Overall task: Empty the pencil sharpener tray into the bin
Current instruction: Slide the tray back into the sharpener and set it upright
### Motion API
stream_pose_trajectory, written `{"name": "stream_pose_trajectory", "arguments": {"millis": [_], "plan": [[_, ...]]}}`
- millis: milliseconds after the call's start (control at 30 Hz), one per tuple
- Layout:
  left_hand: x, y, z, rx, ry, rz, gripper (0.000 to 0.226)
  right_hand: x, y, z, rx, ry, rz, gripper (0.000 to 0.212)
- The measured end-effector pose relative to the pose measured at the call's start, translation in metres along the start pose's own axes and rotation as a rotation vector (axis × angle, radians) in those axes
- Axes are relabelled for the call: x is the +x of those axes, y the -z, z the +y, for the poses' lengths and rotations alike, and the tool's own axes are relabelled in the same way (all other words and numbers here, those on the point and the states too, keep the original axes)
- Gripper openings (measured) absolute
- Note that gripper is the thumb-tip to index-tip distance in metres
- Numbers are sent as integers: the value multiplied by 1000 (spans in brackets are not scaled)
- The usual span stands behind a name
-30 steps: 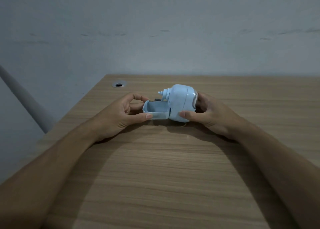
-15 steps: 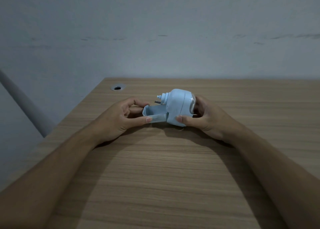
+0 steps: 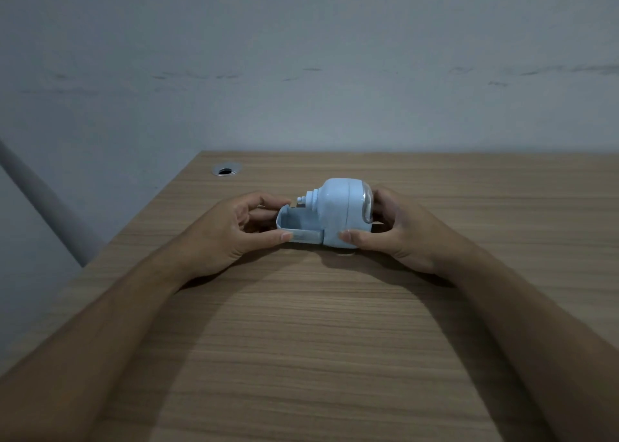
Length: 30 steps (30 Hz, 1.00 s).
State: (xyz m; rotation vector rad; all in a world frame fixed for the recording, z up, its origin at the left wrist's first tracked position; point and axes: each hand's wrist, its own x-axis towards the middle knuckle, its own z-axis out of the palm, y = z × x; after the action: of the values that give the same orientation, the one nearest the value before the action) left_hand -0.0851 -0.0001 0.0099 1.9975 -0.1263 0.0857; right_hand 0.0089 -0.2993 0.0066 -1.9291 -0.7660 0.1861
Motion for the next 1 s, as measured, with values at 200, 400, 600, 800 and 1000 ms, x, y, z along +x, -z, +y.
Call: {"name": "stream_pose_trajectory", "arguments": {"millis": [200, 400, 600, 800, 1000], "plan": [[-1, -13, 7, 71, -1, 31, 63, 0, -5, -1, 2, -13, 19, 61], [3, -29, 16, 112, 8, 1, 106, 0, -11, -4, 23, -10, 32, 60], [7, -39, 16, 30, 22, -60, 98, -1, -13, -6, 25, -20, 20, 62], [10, -41, 16, 308, -56, 202, 80, -1, -18, -8, -44, -7, 116, 67], [9, -43, 17, 332, -52, 388, 30, -6, -12, -7, -27, -28, 45, 75]]}}
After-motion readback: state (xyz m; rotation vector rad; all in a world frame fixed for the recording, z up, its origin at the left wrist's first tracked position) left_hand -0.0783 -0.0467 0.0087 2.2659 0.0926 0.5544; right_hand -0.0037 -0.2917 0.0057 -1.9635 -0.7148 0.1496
